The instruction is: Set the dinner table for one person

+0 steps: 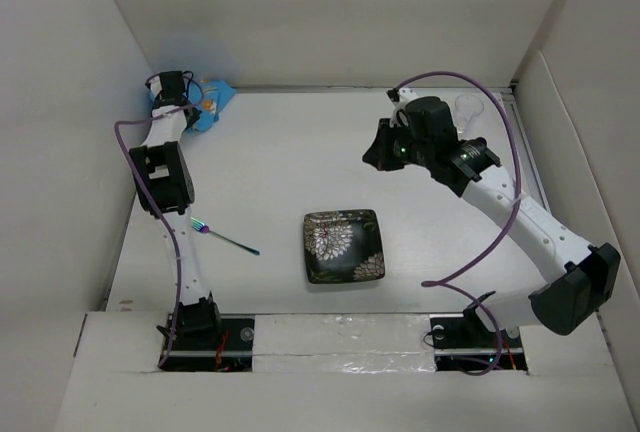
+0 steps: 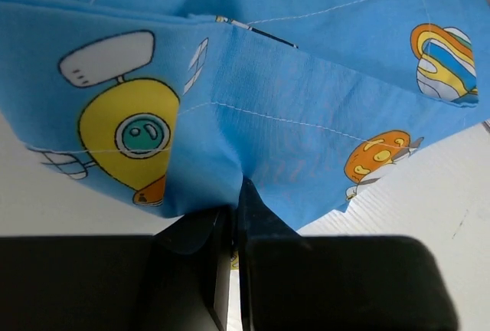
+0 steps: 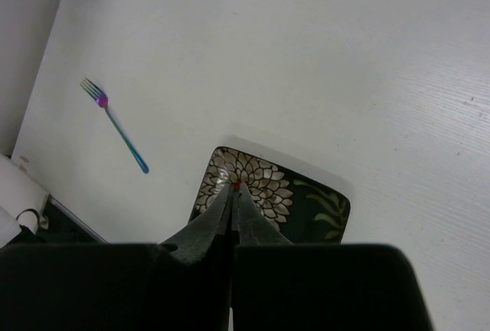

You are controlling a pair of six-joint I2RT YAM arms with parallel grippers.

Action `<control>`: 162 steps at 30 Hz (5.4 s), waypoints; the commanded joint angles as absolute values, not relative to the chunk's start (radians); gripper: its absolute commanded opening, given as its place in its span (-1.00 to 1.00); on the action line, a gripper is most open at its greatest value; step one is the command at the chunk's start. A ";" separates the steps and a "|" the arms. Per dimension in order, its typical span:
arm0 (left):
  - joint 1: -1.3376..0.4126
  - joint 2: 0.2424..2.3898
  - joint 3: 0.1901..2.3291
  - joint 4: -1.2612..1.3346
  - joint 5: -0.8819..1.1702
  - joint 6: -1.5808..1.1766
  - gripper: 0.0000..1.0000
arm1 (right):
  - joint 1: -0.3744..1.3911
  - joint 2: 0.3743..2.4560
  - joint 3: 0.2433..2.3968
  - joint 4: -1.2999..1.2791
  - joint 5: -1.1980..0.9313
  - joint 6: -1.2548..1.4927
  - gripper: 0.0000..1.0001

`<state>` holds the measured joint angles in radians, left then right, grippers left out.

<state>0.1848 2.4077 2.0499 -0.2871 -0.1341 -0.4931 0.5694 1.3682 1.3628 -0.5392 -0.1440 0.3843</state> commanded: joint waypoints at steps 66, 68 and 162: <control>0.123 1.669 1.088 -0.327 -0.046 -0.480 0.00 | 0.620 2.157 1.660 -0.448 0.084 0.546 -0.27; 0.123 1.684 1.094 -0.347 -0.054 -0.456 0.01 | 0.620 2.148 1.643 -0.417 0.066 0.546 -0.29; -0.456 1.272 1.045 -0.342 0.024 -0.689 -0.19 | 0.612 1.377 1.218 -0.392 0.260 0.549 0.15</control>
<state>-0.4580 1.2251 1.1408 -0.2600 0.0170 -0.6090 0.5587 1.3308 1.1210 -0.3599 0.1692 0.6102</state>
